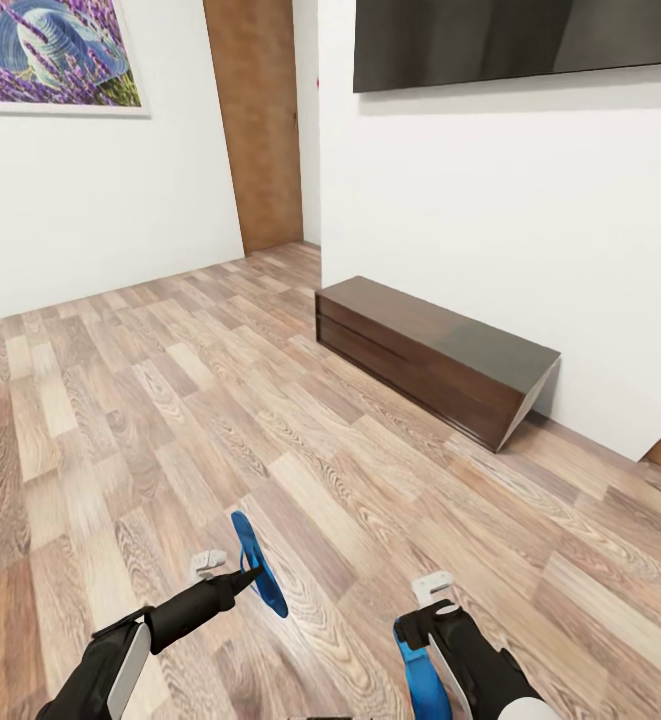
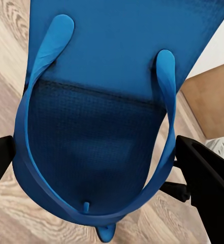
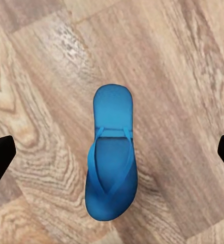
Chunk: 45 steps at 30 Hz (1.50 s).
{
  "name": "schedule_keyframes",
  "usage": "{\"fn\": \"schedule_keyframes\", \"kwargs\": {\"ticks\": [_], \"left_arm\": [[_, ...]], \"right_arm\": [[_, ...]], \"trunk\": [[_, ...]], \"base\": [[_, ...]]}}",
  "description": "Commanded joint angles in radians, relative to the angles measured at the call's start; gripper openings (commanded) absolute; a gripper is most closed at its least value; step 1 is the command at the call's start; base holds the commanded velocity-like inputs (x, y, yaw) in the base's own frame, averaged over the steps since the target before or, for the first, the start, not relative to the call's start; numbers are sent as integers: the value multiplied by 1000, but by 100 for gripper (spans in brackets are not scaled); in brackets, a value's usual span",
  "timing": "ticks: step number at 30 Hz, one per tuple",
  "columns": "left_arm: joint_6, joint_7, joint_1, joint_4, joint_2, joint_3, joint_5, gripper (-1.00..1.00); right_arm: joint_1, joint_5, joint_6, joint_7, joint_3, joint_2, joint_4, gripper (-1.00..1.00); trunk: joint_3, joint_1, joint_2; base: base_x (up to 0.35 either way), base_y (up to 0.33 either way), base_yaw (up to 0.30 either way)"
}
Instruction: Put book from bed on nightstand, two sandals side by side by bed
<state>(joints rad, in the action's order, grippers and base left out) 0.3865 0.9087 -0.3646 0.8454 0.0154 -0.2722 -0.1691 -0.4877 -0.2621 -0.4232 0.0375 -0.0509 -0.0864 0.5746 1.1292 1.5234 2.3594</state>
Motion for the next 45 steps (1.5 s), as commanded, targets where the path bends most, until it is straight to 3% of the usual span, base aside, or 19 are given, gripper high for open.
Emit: {"fn": "schedule_keyframes", "kwargs": {"ticks": [1, 14, 20, 45], "left_arm": [[9, 2, -1, 0, 0, -1, -7, -100], [9, 2, -1, 0, 0, -1, -6, -100], [9, 2, -1, 0, -12, -1, -5, -100], [9, 2, -1, 0, -12, -1, -5, -100]], "right_arm": [[0, -10, -6, 4, -1, 0, 2, 100], [0, -10, -6, 4, 1, -1, 1, 100], [0, -9, -5, 4, 2, -1, 1, 100], [0, -10, -5, 4, 2, -1, 1, 100]], "trunk": [[4, 4, 8], [45, 54, 99], [64, 77, 141], [160, 88, 146]], "base": [[0, 0, 0], [0, 0, 0], [0, 0, 0], [0, 0, 0]]}}
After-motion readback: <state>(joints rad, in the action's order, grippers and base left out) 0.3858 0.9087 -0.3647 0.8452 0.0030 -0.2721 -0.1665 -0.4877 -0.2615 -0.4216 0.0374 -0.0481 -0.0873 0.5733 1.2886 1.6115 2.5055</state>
